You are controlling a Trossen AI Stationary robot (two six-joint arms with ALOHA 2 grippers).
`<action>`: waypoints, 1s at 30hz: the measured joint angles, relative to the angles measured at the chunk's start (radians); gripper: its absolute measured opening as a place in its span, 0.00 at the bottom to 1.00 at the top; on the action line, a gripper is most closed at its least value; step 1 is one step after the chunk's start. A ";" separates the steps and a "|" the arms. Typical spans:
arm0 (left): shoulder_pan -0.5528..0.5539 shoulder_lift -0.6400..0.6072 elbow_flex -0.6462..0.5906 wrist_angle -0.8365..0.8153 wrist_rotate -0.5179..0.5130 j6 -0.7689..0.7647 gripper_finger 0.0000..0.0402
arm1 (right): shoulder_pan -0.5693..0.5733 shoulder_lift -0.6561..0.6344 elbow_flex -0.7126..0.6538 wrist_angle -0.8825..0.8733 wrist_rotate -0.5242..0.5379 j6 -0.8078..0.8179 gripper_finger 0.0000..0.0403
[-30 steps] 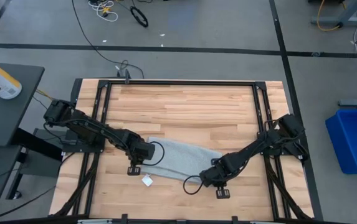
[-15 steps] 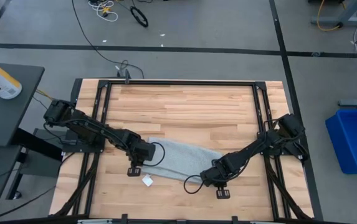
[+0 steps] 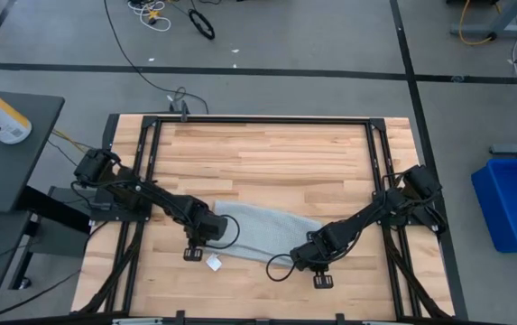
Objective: Fold microfiber towels
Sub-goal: Fold the gray towel
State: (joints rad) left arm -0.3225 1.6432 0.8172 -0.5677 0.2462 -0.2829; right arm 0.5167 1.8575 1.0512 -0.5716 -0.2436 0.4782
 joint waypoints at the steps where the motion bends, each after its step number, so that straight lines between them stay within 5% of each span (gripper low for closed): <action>1: 0.000 -0.002 -0.001 0.000 -0.003 0.000 0.00 | 0.000 0.000 0.000 0.000 0.000 0.000 0.00; 7: 0.000 -0.003 -0.002 0.004 -0.010 -0.002 0.04 | 0.000 0.001 -0.001 0.001 0.002 0.000 0.05; 21: -0.001 -0.003 0.000 0.014 0.022 -0.041 0.40 | 0.001 0.001 0.000 0.005 -0.023 0.046 0.44; 30: 0.000 -0.024 -0.001 -0.034 0.008 -0.053 0.46 | 0.001 0.002 0.000 0.004 -0.021 0.065 0.47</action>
State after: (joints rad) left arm -0.3229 1.6191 0.8165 -0.6021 0.2540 -0.3354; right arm 0.5179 1.8591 1.0508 -0.5674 -0.2642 0.5434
